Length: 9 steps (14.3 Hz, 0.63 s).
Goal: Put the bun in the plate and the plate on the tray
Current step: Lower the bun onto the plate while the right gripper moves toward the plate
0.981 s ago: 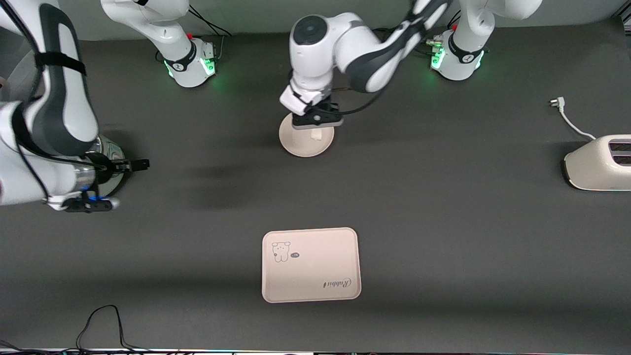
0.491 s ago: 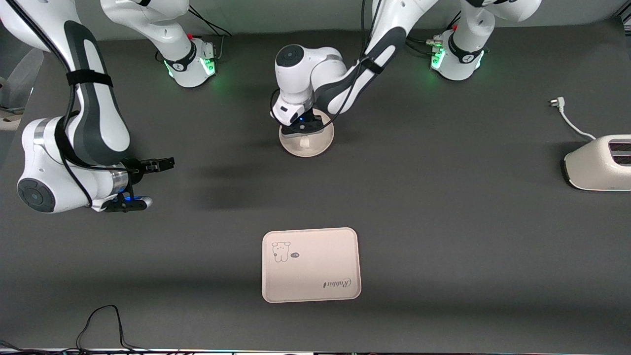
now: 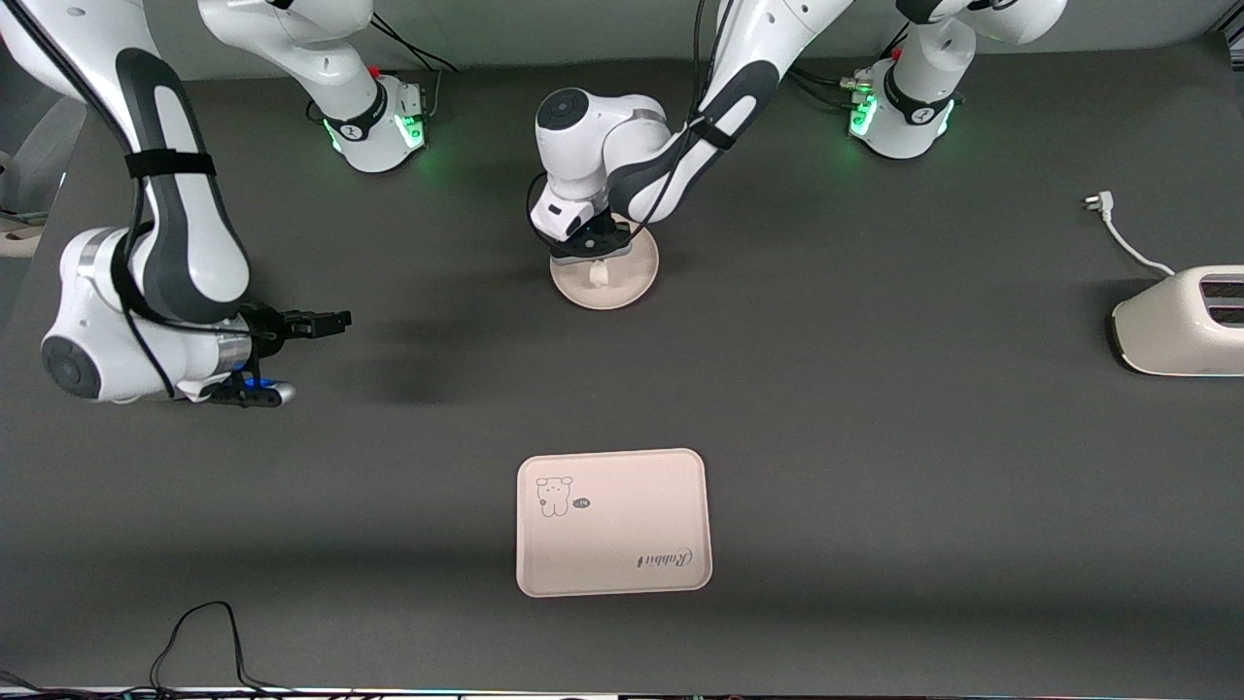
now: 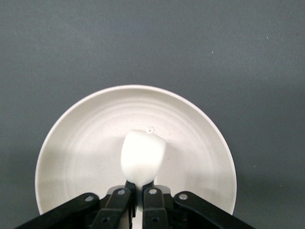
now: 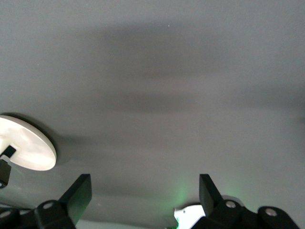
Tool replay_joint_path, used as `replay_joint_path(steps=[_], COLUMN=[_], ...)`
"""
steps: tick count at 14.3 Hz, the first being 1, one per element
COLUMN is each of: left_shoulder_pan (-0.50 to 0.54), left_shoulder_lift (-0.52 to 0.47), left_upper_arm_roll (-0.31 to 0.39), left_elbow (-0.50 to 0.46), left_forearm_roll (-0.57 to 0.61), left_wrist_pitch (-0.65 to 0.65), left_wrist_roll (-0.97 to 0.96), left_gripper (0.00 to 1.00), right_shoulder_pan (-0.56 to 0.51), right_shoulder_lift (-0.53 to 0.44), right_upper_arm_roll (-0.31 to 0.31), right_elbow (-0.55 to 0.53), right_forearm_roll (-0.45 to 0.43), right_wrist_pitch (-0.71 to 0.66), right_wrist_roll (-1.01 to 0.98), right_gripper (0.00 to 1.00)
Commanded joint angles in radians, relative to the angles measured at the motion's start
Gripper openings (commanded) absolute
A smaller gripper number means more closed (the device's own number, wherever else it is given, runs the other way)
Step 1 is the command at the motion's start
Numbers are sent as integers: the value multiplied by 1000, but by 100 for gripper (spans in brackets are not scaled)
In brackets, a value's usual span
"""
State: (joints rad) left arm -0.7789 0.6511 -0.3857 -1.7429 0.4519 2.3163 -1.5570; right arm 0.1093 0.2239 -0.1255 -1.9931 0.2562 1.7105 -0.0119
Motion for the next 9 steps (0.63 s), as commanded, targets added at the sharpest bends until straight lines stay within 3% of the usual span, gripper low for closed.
replay_joint_path(steps=[1,4,5,9], left_shoulder_pan=[-36,-36,-36,-36], left_shoulder_lift=[28,32,32,32], left_upper_arm_roll=[18,18,18,18], left_elbow=[20,20,20,20], left_forearm_roll=[31,39,50,53], left_wrist_pitch=[-1,-5,-6,-5], left_wrist_roll=[-44,-48,-48,-67], left_gripper=[31,94,99,100], right_shoulder_pan=[7,52,64,136], right_shoulder_lift=[-145,-169,-164,-124], right_upper_arm_roll=[-3,-3,-3,-3], right_elbow=[-200,-259,-266,-291], right_forearm_roll=[61,93,115,172], right_wrist_pitch=[139,202,216,278], right_wrist_roll=[1,3,3,47], right_gripper=[100,100,100,100])
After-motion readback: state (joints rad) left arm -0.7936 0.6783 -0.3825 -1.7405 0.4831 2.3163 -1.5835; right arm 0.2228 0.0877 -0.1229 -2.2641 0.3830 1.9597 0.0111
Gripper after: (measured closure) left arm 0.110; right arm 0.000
